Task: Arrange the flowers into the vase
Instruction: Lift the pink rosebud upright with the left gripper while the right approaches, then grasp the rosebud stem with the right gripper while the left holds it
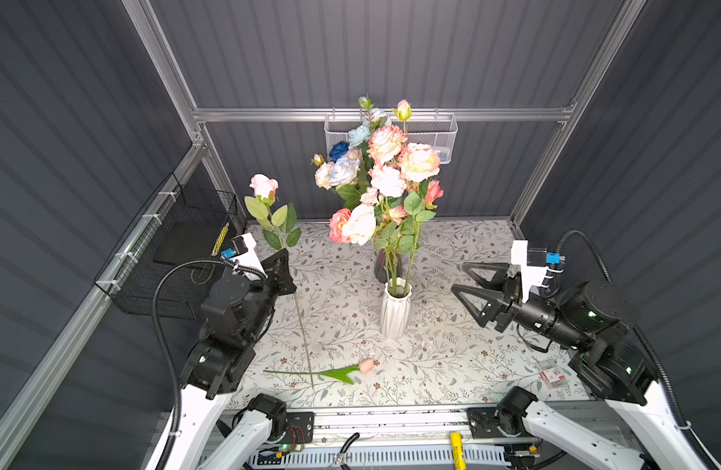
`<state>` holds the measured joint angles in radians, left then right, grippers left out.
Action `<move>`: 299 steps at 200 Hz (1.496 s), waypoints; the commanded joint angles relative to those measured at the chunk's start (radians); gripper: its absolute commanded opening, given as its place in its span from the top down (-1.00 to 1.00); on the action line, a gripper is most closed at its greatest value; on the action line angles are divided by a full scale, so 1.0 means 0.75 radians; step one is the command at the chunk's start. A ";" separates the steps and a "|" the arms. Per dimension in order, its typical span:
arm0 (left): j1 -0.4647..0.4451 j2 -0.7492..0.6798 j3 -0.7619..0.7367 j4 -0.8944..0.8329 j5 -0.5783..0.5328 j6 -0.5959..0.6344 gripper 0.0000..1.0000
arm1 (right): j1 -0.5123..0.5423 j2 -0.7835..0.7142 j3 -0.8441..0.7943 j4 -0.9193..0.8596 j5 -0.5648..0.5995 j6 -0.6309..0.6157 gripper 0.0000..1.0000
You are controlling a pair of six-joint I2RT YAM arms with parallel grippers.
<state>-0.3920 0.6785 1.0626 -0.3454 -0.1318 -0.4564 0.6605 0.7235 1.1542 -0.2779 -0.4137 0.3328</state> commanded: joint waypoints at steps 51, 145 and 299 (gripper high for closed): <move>-0.005 -0.123 0.100 0.160 0.699 -0.025 1.00 | 0.439 0.342 0.176 0.009 -0.025 -0.115 -0.49; -0.005 -0.103 0.072 0.524 0.931 -0.210 1.00 | 0.699 0.845 0.551 0.144 -0.050 -0.166 -0.55; -0.005 -0.077 0.063 0.539 0.897 -0.270 -0.51 | 0.690 0.971 0.701 0.160 -0.079 -0.190 1.00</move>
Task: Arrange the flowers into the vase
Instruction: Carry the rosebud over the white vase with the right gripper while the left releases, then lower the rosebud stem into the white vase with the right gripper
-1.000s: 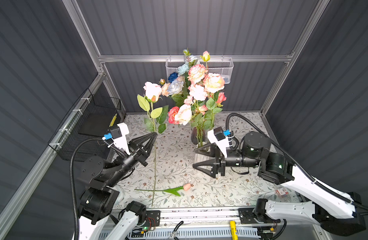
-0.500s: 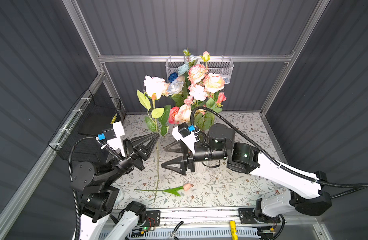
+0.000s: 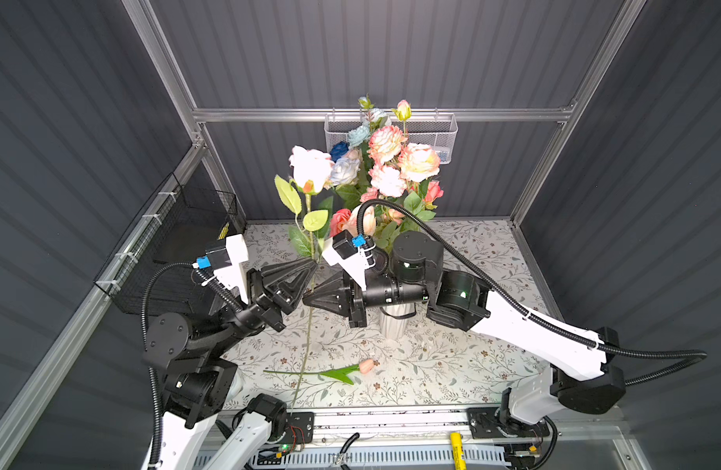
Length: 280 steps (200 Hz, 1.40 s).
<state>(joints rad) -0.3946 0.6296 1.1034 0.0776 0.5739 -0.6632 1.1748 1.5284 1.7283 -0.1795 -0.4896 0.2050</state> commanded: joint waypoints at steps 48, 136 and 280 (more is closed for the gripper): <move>-0.002 -0.064 0.022 -0.165 -0.195 0.111 -1.00 | -0.035 -0.417 -0.339 -0.039 0.190 -0.054 1.00; -0.002 -0.165 -0.099 -0.370 -0.469 0.215 -1.00 | -0.262 -0.924 -0.607 -0.161 0.687 -0.204 1.00; -0.002 -0.140 -0.123 -0.424 -0.469 0.209 -1.00 | -0.484 -0.633 -0.422 -0.175 0.635 -0.308 1.00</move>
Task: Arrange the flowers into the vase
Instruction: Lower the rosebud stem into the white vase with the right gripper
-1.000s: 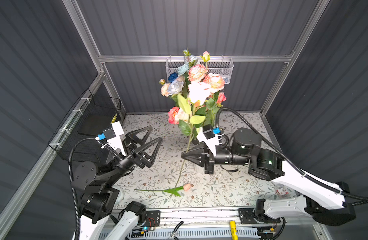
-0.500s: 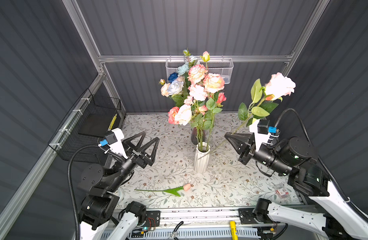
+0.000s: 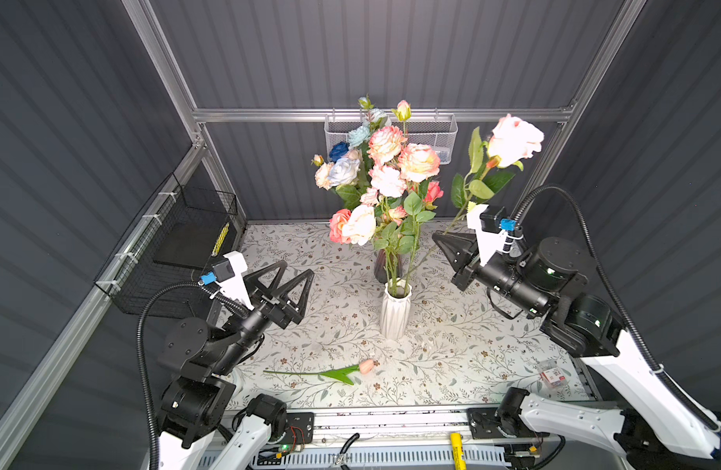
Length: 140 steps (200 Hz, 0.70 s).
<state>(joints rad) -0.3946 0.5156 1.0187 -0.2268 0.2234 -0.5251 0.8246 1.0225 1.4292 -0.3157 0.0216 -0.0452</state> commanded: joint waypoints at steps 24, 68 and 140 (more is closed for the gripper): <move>-0.001 0.025 -0.012 -0.028 0.004 0.025 -1.00 | -0.027 0.083 -0.065 0.003 -0.070 0.068 1.00; -0.002 0.055 -0.019 -0.052 0.020 0.011 -1.00 | -0.028 0.106 -0.131 -0.090 -0.179 0.190 -0.26; -0.002 0.126 -0.043 -0.194 -0.021 -0.030 -1.00 | -0.028 -0.131 -0.320 -0.057 -0.215 0.316 -0.60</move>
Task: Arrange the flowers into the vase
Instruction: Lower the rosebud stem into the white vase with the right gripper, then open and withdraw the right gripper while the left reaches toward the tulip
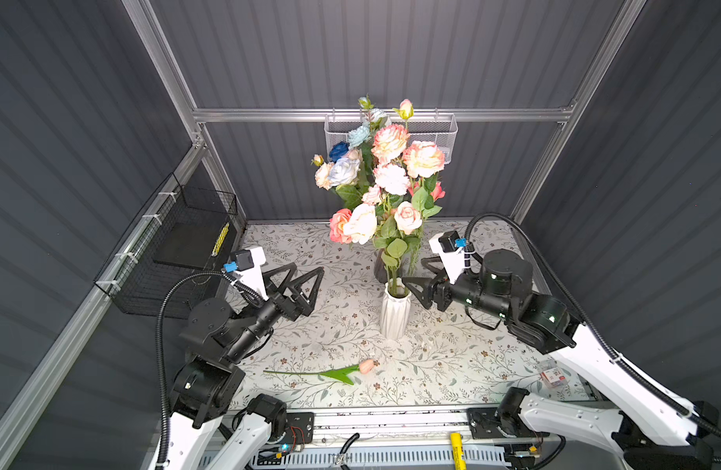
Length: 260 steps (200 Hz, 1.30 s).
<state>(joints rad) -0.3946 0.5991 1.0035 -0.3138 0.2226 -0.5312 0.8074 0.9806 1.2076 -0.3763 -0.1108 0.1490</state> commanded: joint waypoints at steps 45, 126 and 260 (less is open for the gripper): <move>-0.002 0.079 -0.042 -0.225 -0.013 -0.021 -0.96 | -0.005 -0.216 -0.103 0.016 -0.072 0.103 -0.67; -0.102 0.172 -0.422 -0.477 0.019 -0.167 -0.64 | -0.005 -0.420 -0.286 0.015 0.005 0.165 -0.70; -0.623 0.438 -0.734 -0.404 0.162 -0.664 -0.51 | -0.007 -0.505 -0.356 0.011 0.082 0.135 -0.72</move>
<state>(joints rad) -0.8547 0.8909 0.4885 -0.6796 0.2737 -0.9409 0.8055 0.6365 0.9508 -0.3679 -0.0769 0.2615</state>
